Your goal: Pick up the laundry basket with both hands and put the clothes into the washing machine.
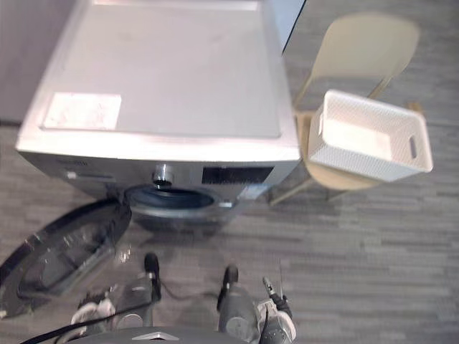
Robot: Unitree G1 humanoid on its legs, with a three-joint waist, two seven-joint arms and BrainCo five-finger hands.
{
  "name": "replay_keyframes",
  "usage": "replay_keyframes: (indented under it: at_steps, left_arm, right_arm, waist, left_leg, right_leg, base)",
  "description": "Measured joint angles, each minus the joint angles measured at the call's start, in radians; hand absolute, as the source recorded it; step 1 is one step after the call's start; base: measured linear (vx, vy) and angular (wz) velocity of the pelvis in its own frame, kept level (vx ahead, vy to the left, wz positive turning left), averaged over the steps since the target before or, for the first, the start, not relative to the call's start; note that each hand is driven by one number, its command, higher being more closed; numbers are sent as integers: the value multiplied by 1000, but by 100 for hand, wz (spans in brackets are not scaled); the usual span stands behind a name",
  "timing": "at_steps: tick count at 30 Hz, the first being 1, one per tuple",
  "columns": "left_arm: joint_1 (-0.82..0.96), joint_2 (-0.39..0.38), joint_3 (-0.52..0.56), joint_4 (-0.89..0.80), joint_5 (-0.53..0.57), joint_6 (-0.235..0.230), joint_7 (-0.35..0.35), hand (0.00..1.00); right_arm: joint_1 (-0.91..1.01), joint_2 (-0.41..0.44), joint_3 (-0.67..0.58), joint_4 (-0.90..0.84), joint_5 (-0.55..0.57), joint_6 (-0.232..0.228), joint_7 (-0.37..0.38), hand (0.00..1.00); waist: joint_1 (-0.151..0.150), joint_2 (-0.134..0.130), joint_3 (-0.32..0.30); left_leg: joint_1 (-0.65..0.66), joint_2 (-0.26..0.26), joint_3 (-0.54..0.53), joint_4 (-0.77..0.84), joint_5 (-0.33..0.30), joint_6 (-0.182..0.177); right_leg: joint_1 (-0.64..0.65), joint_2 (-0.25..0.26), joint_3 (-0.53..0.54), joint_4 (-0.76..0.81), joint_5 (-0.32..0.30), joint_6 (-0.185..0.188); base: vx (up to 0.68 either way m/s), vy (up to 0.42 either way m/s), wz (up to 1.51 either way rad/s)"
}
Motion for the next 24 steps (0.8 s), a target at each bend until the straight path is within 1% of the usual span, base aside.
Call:
replay_keyframes:
  at_steps: [2,3,5,6,7,10,13,14,15,16,17,18,19,20,21,22,23,24]
  left_arm:
    - [33,-5,1,27,-1,0,-16,0]
    - [34,-12,-3,33,-3,-1,-23,0]
    - [35,-28,-22,42,-12,-7,-38,0]
    - [29,-28,-39,43,-17,-13,-47,0]
    - [25,-29,-46,43,-17,-16,-51,0]
    - [22,-25,-82,43,-63,-27,-64,0]
    - [20,-25,-113,34,-75,-36,-76,0]
    - [22,-26,-122,28,-74,-37,-79,0]
    - [22,-25,-141,27,-72,-39,-79,0]
    - [21,-24,-145,27,-69,-39,-80,0]
    - [4,-16,-114,20,-54,-35,-84,0]
    - [25,-26,-75,20,-54,-33,-85,0]
    - [35,-31,-61,20,-52,-34,-86,0]
    - [53,-31,-55,22,-51,-31,-93,0]
    - [60,-31,-53,23,-49,-27,-99,0]
    - [62,-27,-46,34,-42,-14,-103,0]
    - [62,-25,-36,53,-28,-7,-107,0]
    - [61,-23,-29,55,-22,-4,-107,0]
  right_arm:
    - [0,7,-14,29,-37,12,9,0]
    - [2,10,-22,37,-59,13,18,0]
    - [-4,14,-47,61,-73,12,26,0]
    - [-8,15,-58,77,-100,14,26,0]
    - [-9,16,-59,85,-104,15,26,0]
    - [-16,5,-77,126,-182,34,32,0]
    - [-47,-13,-75,153,-238,54,37,0]
    - [-62,-27,-71,161,-290,62,37,0]
    - [-86,-35,-59,177,-326,70,37,0]
    - [-96,-35,-48,183,-340,77,37,0]
    - [-122,-25,-45,195,-366,81,37,0]
    - [-130,-24,-33,186,-371,82,39,0]
    - [-124,-26,-34,181,-372,83,42,0]
    - [-115,-28,-38,175,-371,83,47,0]
    - [-113,-28,-41,171,-370,83,47,0]
    - [-105,-28,-62,167,-362,80,48,0]
    - [-103,-28,-105,166,-351,79,48,0]
    - [-104,-30,-129,168,-345,77,47,0]
  waist:
    - [3,8,-67]
    - [4,12,-89]
    - [3,22,-112]
    - [3,24,-122]
    - [2,25,-123]
    - [2,25,-123]
    - [10,35,-103]
    - [5,43,-96]
    - [-1,60,-85]
    - [-7,44,-87]
    - [5,43,-67]
    - [7,43,-48]
    - [10,53,-52]
    - [10,70,-64]
    - [2,75,-67]
    - [-7,82,-74]
    - [-10,83,-87]
    - [-16,80,-94]
  left_leg:
    - [115,-11,22,-113,37,-13]
    - [148,-14,25,-151,51,-19]
    - [207,-15,21,-202,73,-28]
    - [226,-12,8,-214,78,-32]
    - [232,-10,0,-214,82,-36]
    - [247,-3,-34,-204,87,-34]
    - [229,-5,-82,-168,87,-34]
    - [196,-10,-110,-132,97,-33]
    - [152,-16,-139,-110,128,-34]
    - [149,-21,-144,-131,151,-38]
    - [107,-2,-100,60,16,-2]
    - [58,35,-60,407,-124,53]
    - [59,57,-46,530,-155,49]
    - [92,100,-31,692,-171,43]
    - [114,127,-24,739,-170,43]
    - [154,186,-22,784,-158,43]
    - [190,249,-21,748,-101,77]
    - [206,263,-19,686,-101,58]
  right_leg:
    - [84,4,-5,-61,11,0]
    - [107,7,-10,-71,13,-3]
    - [156,20,-26,-93,12,-2]
    - [183,24,-37,-104,11,2]
    - [197,28,-48,-109,11,3]
    - [252,42,-81,-120,11,4]
    - [276,44,-117,-114,6,5]
    - [265,39,-140,-89,-7,0]
    - [239,32,-158,-55,-26,-22]
    - [230,17,-169,-57,-25,-33]
    - [218,-5,-185,-35,-13,-24]
    - [218,-15,-181,-4,-14,-25]
    - [222,-17,-176,3,-13,-25]
    - [220,-21,-161,13,-6,-14]
    - [218,-22,-157,12,2,-10]
    - [205,-27,-153,10,24,1]
    - [170,-37,-153,12,49,13]
    - [150,-49,-154,14,64,21]
  base:
    - [181,-16,-8]
    - [138,-17,5]
    - [110,-21,13]
    - [110,-19,23]
    - [86,-29,30]
    - [85,-39,32]
    - [-13,-28,41]
    - [-140,-46,67]
    - [-179,-37,70]
    - [-172,7,48]
    - [-170,59,9]
    - [-163,68,-7]
    - [-196,105,-21]
    - [-156,129,-17]
    - [-195,212,-7]
    - [-217,262,10]
    - [-225,283,20]
    - [-264,337,47]
